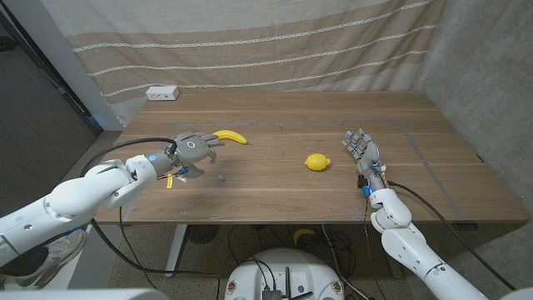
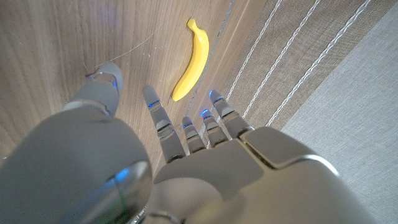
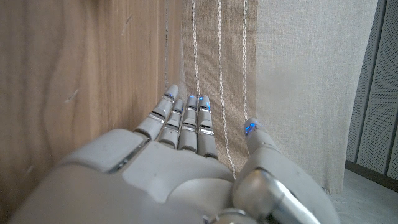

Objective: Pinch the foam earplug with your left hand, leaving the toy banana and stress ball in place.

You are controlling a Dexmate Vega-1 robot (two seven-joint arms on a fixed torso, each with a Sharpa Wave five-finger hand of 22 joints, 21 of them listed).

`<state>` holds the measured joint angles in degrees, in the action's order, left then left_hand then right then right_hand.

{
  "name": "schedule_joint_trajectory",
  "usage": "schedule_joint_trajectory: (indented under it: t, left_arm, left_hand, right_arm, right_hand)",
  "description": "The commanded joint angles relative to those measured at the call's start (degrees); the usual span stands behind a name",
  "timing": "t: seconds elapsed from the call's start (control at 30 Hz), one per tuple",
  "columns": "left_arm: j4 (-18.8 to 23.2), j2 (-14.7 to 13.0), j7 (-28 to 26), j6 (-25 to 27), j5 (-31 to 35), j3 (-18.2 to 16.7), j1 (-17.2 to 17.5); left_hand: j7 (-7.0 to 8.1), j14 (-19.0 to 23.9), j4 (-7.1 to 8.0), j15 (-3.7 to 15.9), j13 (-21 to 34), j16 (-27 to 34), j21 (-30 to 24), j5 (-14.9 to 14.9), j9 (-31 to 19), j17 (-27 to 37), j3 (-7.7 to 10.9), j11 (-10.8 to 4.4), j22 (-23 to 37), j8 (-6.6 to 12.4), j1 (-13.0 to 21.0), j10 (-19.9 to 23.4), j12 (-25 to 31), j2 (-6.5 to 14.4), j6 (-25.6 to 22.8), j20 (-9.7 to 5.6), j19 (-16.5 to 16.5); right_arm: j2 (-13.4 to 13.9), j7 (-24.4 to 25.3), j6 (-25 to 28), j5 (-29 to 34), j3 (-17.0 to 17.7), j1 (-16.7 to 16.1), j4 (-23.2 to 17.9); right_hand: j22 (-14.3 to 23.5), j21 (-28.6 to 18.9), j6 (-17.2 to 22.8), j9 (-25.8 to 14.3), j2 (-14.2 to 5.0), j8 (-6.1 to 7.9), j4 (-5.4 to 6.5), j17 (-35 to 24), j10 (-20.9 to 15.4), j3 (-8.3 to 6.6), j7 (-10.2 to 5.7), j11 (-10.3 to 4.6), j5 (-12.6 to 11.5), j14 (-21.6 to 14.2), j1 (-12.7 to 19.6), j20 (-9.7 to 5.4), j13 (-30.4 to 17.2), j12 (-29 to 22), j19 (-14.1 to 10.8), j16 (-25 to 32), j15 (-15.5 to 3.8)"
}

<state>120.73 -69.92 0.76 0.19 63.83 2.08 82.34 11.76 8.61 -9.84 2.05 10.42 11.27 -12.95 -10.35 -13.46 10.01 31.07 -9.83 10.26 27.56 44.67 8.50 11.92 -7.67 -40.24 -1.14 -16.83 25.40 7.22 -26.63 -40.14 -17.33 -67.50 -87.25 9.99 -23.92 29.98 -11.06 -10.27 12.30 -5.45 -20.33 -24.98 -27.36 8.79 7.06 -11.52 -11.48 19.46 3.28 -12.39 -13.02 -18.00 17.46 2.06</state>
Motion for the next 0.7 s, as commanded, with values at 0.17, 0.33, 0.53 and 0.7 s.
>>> schedule_joint_trajectory:
  t: [0.17, 0.33, 0.53, 0.7]
  left_arm:
    - [-3.04, -3.33, -5.15, 2.05, -3.07, 6.68, -3.96]
    - [-3.94, -3.76, -5.85, 1.96, -3.76, 9.55, -6.33]
    - [-4.98, -3.75, -6.43, 1.63, -4.55, 12.85, -9.36]
    - [-5.51, -3.88, -6.59, 0.87, -5.36, 15.19, -11.39]
  left_hand:
    - [-0.24, 0.99, 0.02, 4.9, -0.04, -0.1, -0.03, 0.13, -0.09, 0.08, -0.57, -0.11, 0.29, 0.68, 0.95, 0.96, 0.11, 0.42, -1.31, -0.02, -0.8]
    - [-0.66, 1.03, 0.06, 4.98, -0.04, -0.15, -0.01, 0.17, -0.1, 0.08, -0.76, -0.08, 0.3, 0.83, 1.08, 1.17, 0.09, 0.55, -1.61, -0.08, -0.86]
    - [-0.7, 1.29, 0.09, 5.02, -0.04, -0.13, 0.02, 0.2, -0.09, 0.08, -0.99, -0.09, 0.31, 0.85, 1.23, 1.24, 0.01, 0.67, -1.61, -0.12, -0.94]
    - [-0.77, 1.24, 0.12, 5.03, -0.04, -0.21, 0.05, 0.23, -0.08, 0.08, -1.15, -0.06, 0.31, 0.85, 1.34, 1.26, -0.07, 0.77, -1.57, -0.12, -0.97]
  right_arm:
    - [-0.16, 0.02, 0.25, -0.08, -0.09, 0.41, 0.48]
    - [-0.22, 0.25, 0.37, -0.1, -0.04, 0.44, 0.54]
    - [-0.23, 0.34, 0.53, -0.09, -0.03, 0.63, 0.7]
    - [-0.29, 0.42, 0.67, -0.08, -0.05, 0.85, 0.92]
  right_hand:
    - [0.29, 0.17, 0.82, -0.12, 0.29, 0.01, 0.11, -0.1, -0.51, -0.11, 0.06, 0.11, -0.07, -0.49, -0.51, 0.13, -0.13, -0.44, -0.5, -0.22, 0.01]
    - [0.29, 0.24, 0.87, -0.12, 0.3, -0.01, 0.11, -0.09, -0.54, -0.12, 0.04, 0.16, -0.07, -0.54, -0.52, 0.19, -0.13, -0.42, -0.51, -0.22, -0.01]
    - [0.29, 0.31, 1.01, -0.13, 0.3, -0.01, 0.1, -0.09, -0.61, -0.13, 0.12, 0.16, -0.07, -0.56, -0.54, 0.19, -0.14, -0.42, -0.54, -0.23, 0.01]
    - [0.29, 0.39, 0.94, -0.13, 0.29, -0.09, 0.09, -0.08, -0.59, -0.15, -0.03, 0.15, -0.07, -0.51, -0.55, 0.14, -0.15, -0.38, -0.55, -0.28, 0.02]
